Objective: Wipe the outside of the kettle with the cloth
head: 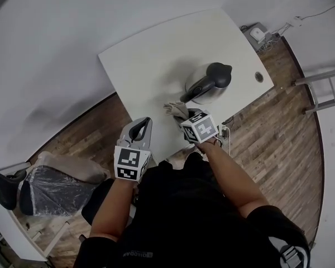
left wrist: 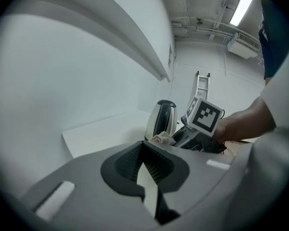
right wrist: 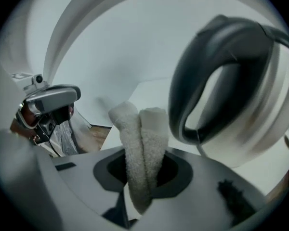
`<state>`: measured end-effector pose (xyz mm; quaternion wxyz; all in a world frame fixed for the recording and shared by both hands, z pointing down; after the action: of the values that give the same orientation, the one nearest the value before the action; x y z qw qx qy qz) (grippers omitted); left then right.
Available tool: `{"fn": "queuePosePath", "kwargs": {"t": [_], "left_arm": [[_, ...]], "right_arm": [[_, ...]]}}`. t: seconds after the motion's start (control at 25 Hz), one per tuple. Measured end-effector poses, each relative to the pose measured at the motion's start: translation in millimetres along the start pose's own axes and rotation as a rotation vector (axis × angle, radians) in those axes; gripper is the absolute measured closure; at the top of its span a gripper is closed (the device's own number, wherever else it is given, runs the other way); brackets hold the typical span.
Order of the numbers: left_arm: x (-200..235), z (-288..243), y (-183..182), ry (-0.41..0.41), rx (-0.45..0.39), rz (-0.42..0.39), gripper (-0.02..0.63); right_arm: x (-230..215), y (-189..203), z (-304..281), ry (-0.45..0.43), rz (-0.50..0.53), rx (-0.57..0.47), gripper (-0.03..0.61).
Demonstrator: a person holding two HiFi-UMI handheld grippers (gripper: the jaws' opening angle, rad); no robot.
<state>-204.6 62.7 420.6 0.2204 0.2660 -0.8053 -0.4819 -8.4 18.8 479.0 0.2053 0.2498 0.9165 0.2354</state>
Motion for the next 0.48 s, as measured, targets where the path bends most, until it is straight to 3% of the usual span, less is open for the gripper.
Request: {"fn": "queuePosePath", "kwargs": {"t": [0.2,0.48], "left_arm": [[-1,-5,5,0.010,0.025,0.007,0.607],[-8,-17,-2,0.029,0.027,-0.002,0.607]], "right_arm": [[-29,19,-5,-0.044,-0.180,-0.018,0.488],[-61,35,-3,-0.051,-0.346,-0.024,0.488]]}}
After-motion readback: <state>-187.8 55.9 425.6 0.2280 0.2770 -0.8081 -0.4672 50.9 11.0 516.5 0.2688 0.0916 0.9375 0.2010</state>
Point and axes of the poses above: the fingertips, and each gripper's own axes: z backward along the fingers, x to its left, y out of its underside, the point moved 9 cm from there along z, backward along the fingers, and after that the axes turned 3 degrees about -z, right-handed, at the moved point
